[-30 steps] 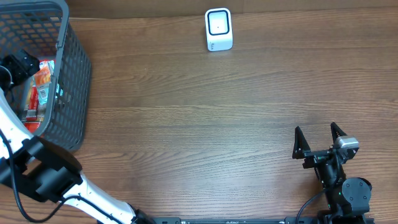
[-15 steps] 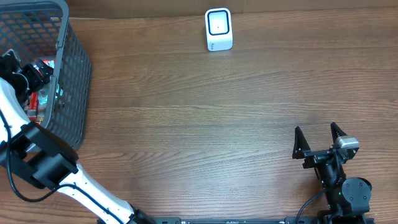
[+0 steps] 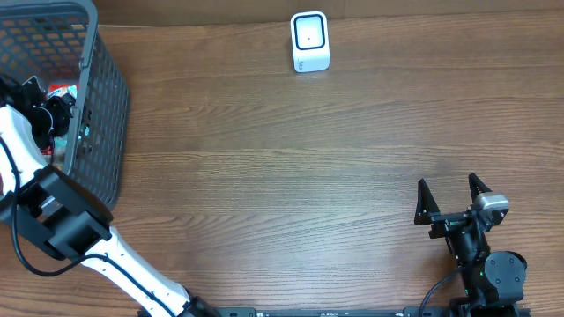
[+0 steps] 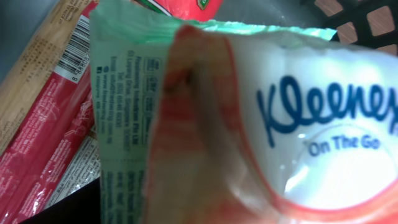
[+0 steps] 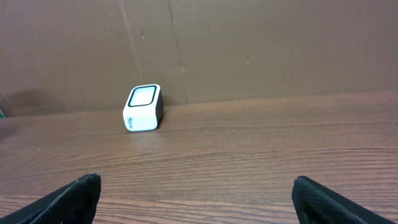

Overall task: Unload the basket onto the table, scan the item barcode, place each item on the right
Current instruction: 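Grasp the orange Kleenex tissue pack in the basket with the left gripper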

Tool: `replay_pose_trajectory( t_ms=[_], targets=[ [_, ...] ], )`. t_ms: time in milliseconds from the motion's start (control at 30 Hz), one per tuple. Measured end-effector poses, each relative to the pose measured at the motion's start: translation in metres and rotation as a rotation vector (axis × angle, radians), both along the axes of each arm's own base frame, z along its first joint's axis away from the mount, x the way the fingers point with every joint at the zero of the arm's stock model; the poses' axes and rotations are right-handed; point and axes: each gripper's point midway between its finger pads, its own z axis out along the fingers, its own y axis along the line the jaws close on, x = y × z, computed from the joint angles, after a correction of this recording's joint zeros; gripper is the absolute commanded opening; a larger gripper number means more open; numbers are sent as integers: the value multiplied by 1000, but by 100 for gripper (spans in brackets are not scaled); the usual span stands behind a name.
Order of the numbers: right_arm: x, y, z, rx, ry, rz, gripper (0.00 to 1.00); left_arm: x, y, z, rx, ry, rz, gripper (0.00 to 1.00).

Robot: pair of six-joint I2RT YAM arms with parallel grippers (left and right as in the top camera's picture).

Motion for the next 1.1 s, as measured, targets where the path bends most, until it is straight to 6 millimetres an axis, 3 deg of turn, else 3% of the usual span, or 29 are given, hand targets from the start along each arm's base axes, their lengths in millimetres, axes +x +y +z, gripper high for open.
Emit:
replay_pose_trajectory(
  t_ms=[100,367,500,767,967,1100],
  targets=[
    [0,0,0,0,0,0,100,0,-1,-4,6,11,-2,74],
    [0,0,0,0,0,0,100,-5,-1,-14,27,53,3,75],
    [0,0,0,0,0,0,100,-5,-1,-17,29,56,5,59],
    [0,0,0,0,0,0,100,-4,1,-16,43,51,4,49],
    [0,0,0,0,1,0,100,-10,-1,-11,42,70,7,49],
    [0,0,0,0,1,0,100,-12,1,8,75,55,15,50]
  ],
)
